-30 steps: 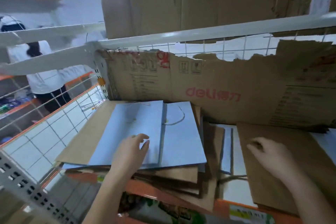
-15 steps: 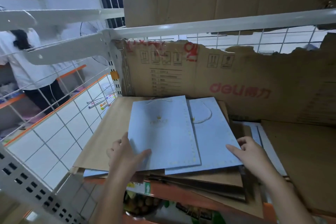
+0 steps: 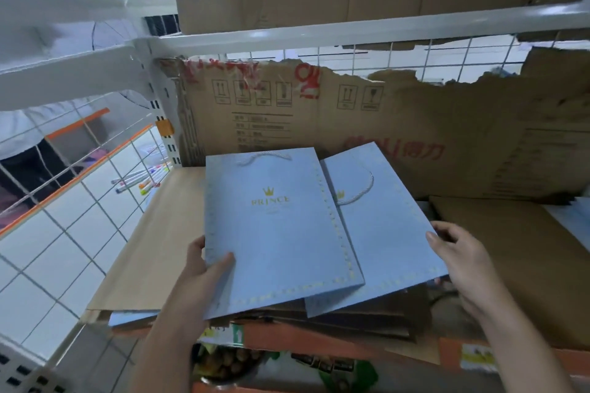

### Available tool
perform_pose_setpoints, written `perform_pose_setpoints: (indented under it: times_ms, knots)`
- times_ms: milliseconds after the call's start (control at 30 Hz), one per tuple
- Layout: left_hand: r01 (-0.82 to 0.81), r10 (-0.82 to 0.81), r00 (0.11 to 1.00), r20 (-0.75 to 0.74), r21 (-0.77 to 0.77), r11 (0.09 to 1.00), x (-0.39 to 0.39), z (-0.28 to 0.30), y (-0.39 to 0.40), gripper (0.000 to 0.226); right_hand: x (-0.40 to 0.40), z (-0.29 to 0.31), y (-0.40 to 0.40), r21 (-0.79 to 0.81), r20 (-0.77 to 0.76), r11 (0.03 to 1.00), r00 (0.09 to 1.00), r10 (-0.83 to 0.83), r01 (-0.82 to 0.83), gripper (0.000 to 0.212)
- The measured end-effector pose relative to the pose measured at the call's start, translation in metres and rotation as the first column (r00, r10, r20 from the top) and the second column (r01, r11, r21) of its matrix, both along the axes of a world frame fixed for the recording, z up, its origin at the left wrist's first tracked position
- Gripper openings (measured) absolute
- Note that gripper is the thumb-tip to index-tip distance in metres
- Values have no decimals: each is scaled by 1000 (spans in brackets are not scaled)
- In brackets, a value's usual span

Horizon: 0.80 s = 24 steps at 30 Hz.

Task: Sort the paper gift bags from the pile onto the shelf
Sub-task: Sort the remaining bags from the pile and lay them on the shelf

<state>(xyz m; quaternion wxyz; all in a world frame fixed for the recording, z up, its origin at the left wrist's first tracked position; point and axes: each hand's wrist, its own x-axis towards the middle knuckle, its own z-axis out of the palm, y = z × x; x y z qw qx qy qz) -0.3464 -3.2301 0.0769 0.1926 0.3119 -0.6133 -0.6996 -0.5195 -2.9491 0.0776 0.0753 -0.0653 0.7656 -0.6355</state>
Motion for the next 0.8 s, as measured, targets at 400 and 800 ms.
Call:
perform_pose_setpoints:
  times_ms: [400,800]
  knots:
    - [298,-301,946,-123,-42,954,-63,-16,103,22,15,-9,187,-183,-25,879,892,-452,440,73]
    - [443,-441,888,-131,-14,896,-121,-25,331,27,16,-28,431,-171,-39,718,724,-689,675,19]
